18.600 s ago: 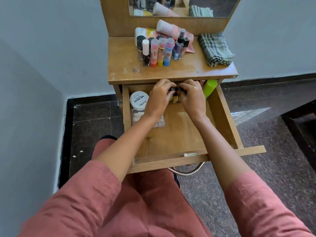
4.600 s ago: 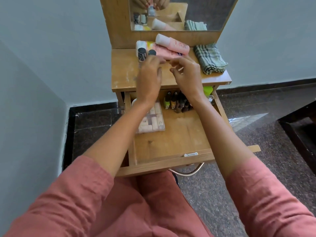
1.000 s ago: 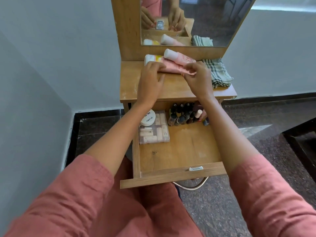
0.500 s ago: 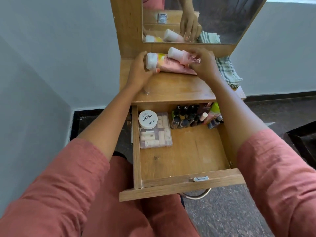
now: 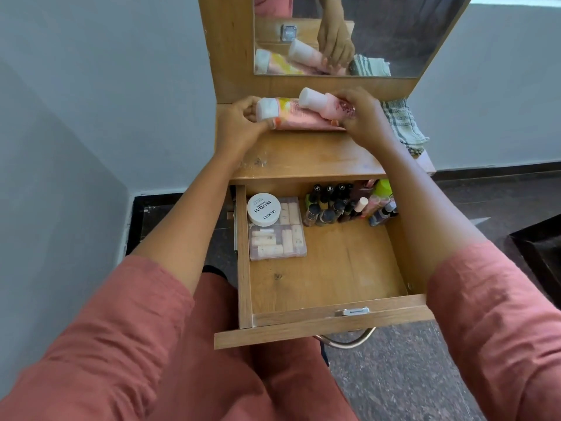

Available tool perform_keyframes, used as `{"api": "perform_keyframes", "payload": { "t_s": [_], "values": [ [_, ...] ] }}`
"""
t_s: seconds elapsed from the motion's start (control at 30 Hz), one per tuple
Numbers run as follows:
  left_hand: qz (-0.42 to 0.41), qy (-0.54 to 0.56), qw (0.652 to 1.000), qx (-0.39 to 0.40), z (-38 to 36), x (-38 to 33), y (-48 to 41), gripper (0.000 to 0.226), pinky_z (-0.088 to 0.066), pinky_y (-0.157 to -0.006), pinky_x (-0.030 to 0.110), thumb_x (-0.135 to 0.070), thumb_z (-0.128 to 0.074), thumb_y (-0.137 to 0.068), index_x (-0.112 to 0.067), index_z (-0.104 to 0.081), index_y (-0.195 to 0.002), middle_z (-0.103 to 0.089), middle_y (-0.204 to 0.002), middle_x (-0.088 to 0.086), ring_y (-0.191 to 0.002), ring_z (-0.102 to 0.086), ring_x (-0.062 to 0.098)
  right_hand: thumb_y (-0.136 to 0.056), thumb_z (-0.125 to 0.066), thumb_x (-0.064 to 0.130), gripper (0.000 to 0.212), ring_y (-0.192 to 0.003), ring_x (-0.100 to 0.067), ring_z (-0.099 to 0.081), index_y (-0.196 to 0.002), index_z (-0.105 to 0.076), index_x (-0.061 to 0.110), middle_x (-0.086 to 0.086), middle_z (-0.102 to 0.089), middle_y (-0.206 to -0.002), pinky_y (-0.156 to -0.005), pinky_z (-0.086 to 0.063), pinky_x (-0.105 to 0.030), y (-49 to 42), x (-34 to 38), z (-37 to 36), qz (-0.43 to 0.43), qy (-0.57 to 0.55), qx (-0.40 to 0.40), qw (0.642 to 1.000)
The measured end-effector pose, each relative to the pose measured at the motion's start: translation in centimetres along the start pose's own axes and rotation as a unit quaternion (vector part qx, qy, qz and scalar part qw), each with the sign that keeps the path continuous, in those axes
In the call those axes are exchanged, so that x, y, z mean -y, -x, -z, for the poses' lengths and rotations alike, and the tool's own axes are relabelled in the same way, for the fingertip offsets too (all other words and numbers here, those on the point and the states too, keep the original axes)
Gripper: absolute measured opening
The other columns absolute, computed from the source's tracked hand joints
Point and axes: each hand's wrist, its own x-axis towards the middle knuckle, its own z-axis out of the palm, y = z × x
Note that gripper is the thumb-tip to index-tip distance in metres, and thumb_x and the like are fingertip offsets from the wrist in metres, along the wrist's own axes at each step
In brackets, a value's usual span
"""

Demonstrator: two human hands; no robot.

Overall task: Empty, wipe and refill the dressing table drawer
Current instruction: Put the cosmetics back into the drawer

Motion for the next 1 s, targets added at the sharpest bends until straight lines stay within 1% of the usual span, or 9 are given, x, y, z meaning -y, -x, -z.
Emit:
{"api": "perform_keyframes", "payload": {
  "t_s": [0.13,0.27,0.4,0.6,0.7,0.8,0.87,0.93,1.0],
  "values": [
    [-0.003,0.003,1.000,0.006,0.8,-1.0,2.0,0.039,-0.047,-0.076,0.010,-0.019,-0.074,-0.075,-0.014,-0.061,-0.111,-0.064,-0.105,-0.004,-0.095,-0.059,0.004,-0.078,-0.060,-0.001,0.045,-0.107,-0.028,-0.053,-0.122,-0.057,0.007,-0.015,-0.058,-0.113,-0.084,-0.035,-0.023,1.5,0.7,0.8,0.022,-0.009,-0.018,1.000],
    [0.006,0.018,1.000,0.017,1.6,-1.9,4.8,0.043,-0.052,-0.063,0.008,-0.020,-0.075,-0.074,-0.017,-0.061,-0.114,-0.064,-0.109,-0.004,-0.100,-0.060,0.006,-0.080,-0.055,-0.002,0.042,-0.108,-0.028,-0.052,-0.122,-0.055,0.005,-0.015,-0.057,-0.116,-0.085,-0.036,-0.025,4.3,1.7,2.1,0.043,-0.001,-0.021,0.999],
    [-0.011,0.036,0.999,0.033,1.8,-1.9,8.3,0.039,-0.052,-0.086,0.021,-0.025,-0.077,-0.071,-0.017,-0.065,-0.107,-0.068,-0.106,-0.005,-0.099,-0.063,0.006,-0.082,-0.056,-0.001,0.044,-0.109,-0.023,-0.049,-0.124,-0.053,0.011,-0.010,-0.055,-0.118,-0.083,-0.031,-0.021,7.7,2.4,3.3,0.044,-0.002,0.000,0.999],
    [0.015,0.057,0.996,0.072,1.1,-0.7,13.5,0.045,-0.051,-0.085,0.016,-0.021,-0.078,-0.070,-0.013,-0.063,-0.112,-0.068,-0.105,-0.007,-0.094,-0.062,-0.003,-0.080,-0.058,-0.003,0.048,-0.111,-0.025,-0.051,-0.126,-0.052,0.009,-0.010,-0.055,-0.121,-0.092,-0.038,-0.030,13.1,2.7,4.1,0.018,-0.012,0.032,0.999],
    [0.019,0.043,0.995,0.091,0.4,-0.1,15.8,0.041,-0.050,-0.084,0.015,-0.021,-0.077,-0.071,-0.012,-0.064,-0.109,-0.068,-0.108,-0.003,-0.098,-0.062,0.002,-0.079,-0.057,-0.004,0.048,-0.110,-0.026,-0.051,-0.125,-0.052,0.009,-0.011,-0.056,-0.119,-0.095,-0.042,-0.039,15.8,2.0,3.6,0.004,-0.026,0.050,0.998],
    [0.025,0.015,0.992,0.119,-0.4,0.4,17.9,0.036,-0.047,-0.076,0.008,-0.014,-0.075,-0.073,-0.013,-0.063,-0.107,-0.066,-0.104,-0.005,-0.094,-0.059,0.001,-0.077,-0.063,0.004,0.045,-0.109,-0.029,-0.053,-0.121,-0.056,0.011,-0.010,-0.058,-0.117,-0.097,-0.040,-0.049,17.9,0.7,2.8,-0.008,-0.018,0.055,0.998],
    [0.035,0.000,0.990,0.138,-1.0,0.9,18.9,0.036,-0.045,-0.072,0.003,-0.010,-0.075,-0.072,-0.013,-0.063,-0.106,-0.064,-0.101,-0.006,-0.090,-0.058,0.001,-0.077,-0.066,0.006,0.045,-0.110,-0.030,-0.053,-0.121,-0.056,0.008,-0.013,-0.059,-0.117,-0.101,-0.037,-0.050,18.9,-0.1,2.4,-0.018,-0.014,0.055,0.998],
    [0.042,-0.028,0.987,0.155,-1.6,1.5,19.5,0.035,-0.047,-0.076,0.008,-0.012,-0.076,-0.070,-0.014,-0.064,-0.103,-0.065,-0.102,-0.004,-0.093,-0.059,0.005,-0.077,-0.067,0.007,0.046,-0.115,-0.029,-0.051,-0.122,-0.055,0.008,-0.012,-0.058,-0.120,-0.103,-0.036,-0.048,19.8,-0.9,2.0,-0.036,-0.020,0.054,0.998],
    [0.055,-0.056,0.982,0.170,-2.3,2.0,19.8,0.038,-0.052,-0.085,0.025,-0.014,-0.078,-0.068,-0.014,-0.063,-0.103,-0.067,-0.106,0.001,-0.095,-0.061,0.010,-0.078,-0.067,0.008,0.048,-0.122,-0.029,-0.045,-0.124,-0.054,0.010,-0.010,-0.056,-0.124,-0.102,-0.039,-0.047,20.4,-1.6,1.7,-0.058,-0.033,0.053,0.996]
  ]
}}
